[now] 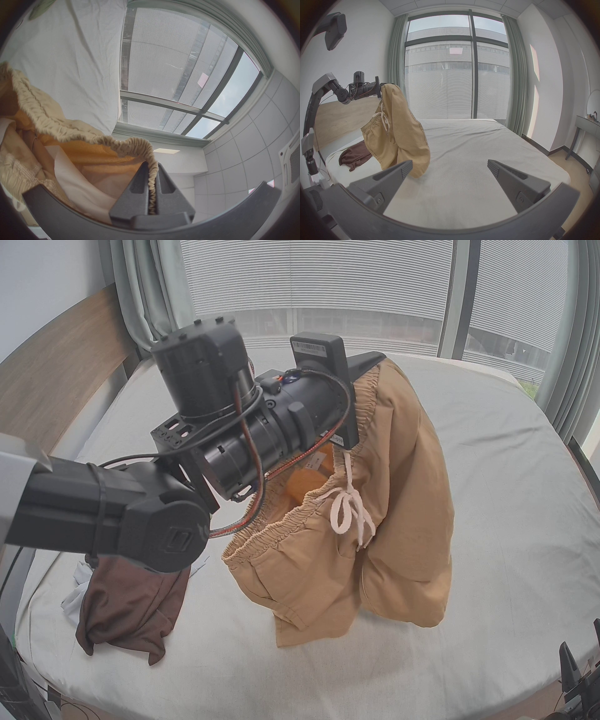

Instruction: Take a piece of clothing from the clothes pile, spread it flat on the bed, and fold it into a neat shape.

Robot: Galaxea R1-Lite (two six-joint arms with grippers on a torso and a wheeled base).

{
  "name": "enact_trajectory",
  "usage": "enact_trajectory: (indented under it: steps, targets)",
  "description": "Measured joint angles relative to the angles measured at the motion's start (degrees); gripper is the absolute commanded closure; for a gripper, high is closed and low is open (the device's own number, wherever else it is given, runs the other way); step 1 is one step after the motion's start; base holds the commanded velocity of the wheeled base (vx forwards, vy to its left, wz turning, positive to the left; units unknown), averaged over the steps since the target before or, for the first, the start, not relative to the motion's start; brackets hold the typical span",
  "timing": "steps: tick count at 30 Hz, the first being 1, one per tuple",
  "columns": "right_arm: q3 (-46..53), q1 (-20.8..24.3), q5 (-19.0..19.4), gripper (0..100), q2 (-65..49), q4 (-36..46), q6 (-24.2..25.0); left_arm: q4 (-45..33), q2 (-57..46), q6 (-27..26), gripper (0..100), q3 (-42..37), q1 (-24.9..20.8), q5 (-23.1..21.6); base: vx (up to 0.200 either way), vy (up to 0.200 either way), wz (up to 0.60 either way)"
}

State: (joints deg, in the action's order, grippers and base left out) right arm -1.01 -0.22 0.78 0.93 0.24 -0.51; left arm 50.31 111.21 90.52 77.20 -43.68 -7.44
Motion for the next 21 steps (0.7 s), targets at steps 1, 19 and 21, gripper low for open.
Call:
enact_trajectory:
  steps: [1,19,21]
  targets:
    - [0.0,0.0,0.0,0,0.0,0.0,0.0,-0.3,0.02,0.52,100,0.38,-0.09,0.0,0.0,0.0,0.0]
    - [0.0,-0.05,0.0,0,0.0,0.02,0.0,13.7,-0.91,0.22,100,-14.36,6.14,-0.93,0.0,0.0,0.0]
    - [0.0,-0.05,0.0,0,0.0,0.0,0.0,17.26,-1.4,-0.79,100,-18.16,7.46,-1.97,0.0,0.0,0.0]
